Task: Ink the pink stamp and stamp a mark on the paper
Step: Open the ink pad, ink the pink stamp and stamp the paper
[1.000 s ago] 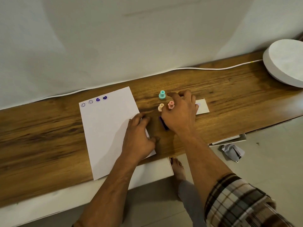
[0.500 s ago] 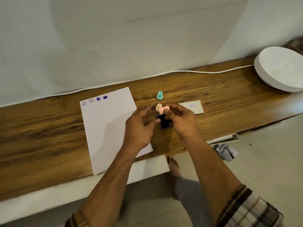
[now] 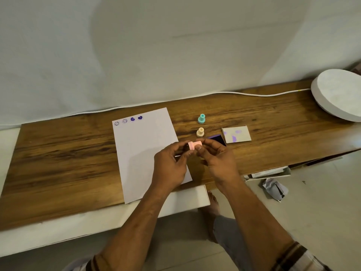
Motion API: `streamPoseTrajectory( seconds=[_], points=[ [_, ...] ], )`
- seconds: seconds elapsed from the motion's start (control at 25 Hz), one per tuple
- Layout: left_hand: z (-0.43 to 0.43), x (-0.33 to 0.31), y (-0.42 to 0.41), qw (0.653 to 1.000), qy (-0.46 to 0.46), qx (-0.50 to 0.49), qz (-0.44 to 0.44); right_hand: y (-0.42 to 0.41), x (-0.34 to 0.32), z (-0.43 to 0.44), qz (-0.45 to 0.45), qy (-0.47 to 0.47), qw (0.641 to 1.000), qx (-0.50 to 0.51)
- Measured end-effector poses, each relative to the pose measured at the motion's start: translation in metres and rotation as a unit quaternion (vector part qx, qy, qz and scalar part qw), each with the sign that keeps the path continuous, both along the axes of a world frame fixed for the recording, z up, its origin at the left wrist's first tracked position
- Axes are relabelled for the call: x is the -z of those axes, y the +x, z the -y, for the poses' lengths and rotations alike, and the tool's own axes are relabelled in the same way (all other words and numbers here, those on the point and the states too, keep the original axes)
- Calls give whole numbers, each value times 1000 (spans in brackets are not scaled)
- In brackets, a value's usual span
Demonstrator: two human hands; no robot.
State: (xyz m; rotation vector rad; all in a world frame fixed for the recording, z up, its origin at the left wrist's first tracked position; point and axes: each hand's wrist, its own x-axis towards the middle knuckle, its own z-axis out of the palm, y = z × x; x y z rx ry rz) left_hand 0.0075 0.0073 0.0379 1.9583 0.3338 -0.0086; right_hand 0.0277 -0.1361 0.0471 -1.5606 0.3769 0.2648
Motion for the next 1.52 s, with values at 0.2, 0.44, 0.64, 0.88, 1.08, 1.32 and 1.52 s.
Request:
streamPoseTrajectory(
  seconds=[0.2,0.44,0.64,0.88,1.08,1.32,1.52],
  points=[
    [-5,5,7,999,-43,-8,-33,2,-1,-5,48,2,999,-13],
    [-8,19,17,998,-13,13,-55,27,6,32,127,-248,960,16],
    [13,31,18,994,38,72,-75,38,22,34,186,-429,878,-99],
    [22,38,16,988,84,111,-70,40,33,28,203,-487,834,-162],
    [22,40,16,987,84,117,-77,39,35,27,184,-506,822,-184],
    [22,38,16,983,96,140,-69,38,38,23,193,-520,816,-166],
    [23,38,16,982,105,143,-67,39,39,18,190,-532,814,-138]
  ],
)
